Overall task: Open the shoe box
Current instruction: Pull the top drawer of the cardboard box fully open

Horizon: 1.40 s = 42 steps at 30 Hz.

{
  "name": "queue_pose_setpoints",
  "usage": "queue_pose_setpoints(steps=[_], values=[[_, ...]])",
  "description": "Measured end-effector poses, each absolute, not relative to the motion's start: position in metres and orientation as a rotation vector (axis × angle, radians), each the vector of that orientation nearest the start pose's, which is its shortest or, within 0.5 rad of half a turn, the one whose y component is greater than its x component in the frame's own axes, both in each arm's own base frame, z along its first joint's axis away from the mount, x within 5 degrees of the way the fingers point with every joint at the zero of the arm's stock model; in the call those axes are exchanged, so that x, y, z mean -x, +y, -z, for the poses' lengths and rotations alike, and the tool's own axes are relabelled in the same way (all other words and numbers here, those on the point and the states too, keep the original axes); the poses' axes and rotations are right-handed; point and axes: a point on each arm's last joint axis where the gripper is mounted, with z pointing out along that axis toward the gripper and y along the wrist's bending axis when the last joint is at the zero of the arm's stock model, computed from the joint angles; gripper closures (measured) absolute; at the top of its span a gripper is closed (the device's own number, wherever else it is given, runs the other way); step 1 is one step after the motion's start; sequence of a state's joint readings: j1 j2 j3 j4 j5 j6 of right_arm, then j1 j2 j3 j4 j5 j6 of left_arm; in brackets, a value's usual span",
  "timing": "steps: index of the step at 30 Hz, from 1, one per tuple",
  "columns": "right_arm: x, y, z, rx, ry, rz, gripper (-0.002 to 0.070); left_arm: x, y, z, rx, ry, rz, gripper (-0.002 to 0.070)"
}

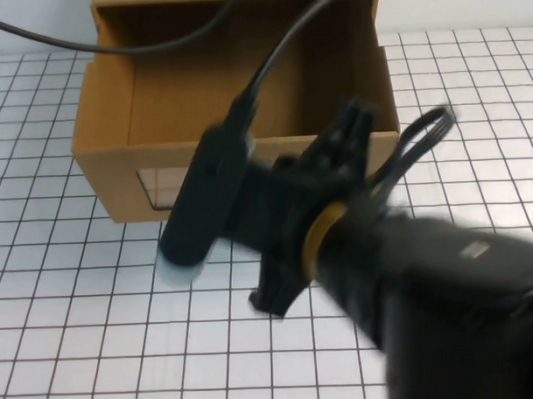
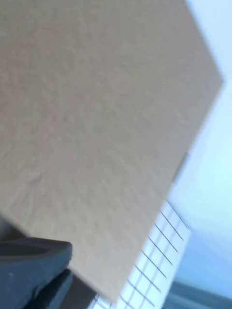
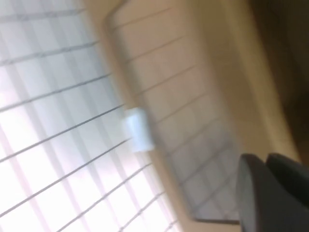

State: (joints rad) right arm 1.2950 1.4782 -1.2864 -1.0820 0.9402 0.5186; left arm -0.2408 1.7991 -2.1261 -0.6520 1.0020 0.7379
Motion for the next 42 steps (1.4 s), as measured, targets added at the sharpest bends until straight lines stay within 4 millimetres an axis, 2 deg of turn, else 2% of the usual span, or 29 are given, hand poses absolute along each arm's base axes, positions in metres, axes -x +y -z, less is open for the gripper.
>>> queue_pose_setpoints(steps=[4, 7, 10, 14, 19, 21, 23, 29, 36, 42], values=[[-0.163, 0.264, -0.390, 1.033, 1.702, 0.286, 0.0684, -0.339, -0.132, -0.497, -0.940, 1.779, 0.466, 0.0677], [-0.181, 0.242, -0.407, 0.922, 1.750, 0.287, 0.0687, -0.321, -0.124, -0.507, -0.920, 1.784, 0.417, 0.0677], [-0.199, 0.210, -0.420, 0.807, 1.834, 0.281, 0.0687, -0.301, -0.111, -0.514, -0.860, 1.795, 0.311, 0.0677], [-0.220, 0.150, -0.433, 0.583, 1.974, 0.234, 0.0688, -0.269, -0.094, -0.509, -0.789, 1.803, 0.202, 0.0677], [-0.222, 0.092, -0.437, 0.391, 2.044, 0.105, 0.0689, -0.209, -0.073, -0.497, -0.662, 1.683, 0.143, 0.0677], [-0.217, 0.077, -0.430, 0.326, 2.043, 0.033, 0.0689, -0.184, -0.063, -0.484, -0.596, 1.615, 0.117, 0.0677], [-0.211, 0.065, -0.421, 0.273, 2.031, -0.021, 0.0689, -0.163, -0.055, -0.462, -0.546, 1.575, 0.096, 0.0677], [-0.176, 0.051, -0.386, 0.211, 1.962, -0.154, 0.0689, -0.105, -0.033, -0.396, -0.388, 1.448, 0.092, 0.0677], [-0.136, 0.043, -0.349, 0.180, 1.824, -0.273, 0.0689, -0.072, -0.022, -0.310, -0.351, 1.467, 0.086, 0.0677], [-0.118, 0.038, -0.325, 0.172, 1.760, -0.304, 0.0689, -0.069, -0.022, -0.245, -0.271, 1.613, 0.196, 0.0677]])
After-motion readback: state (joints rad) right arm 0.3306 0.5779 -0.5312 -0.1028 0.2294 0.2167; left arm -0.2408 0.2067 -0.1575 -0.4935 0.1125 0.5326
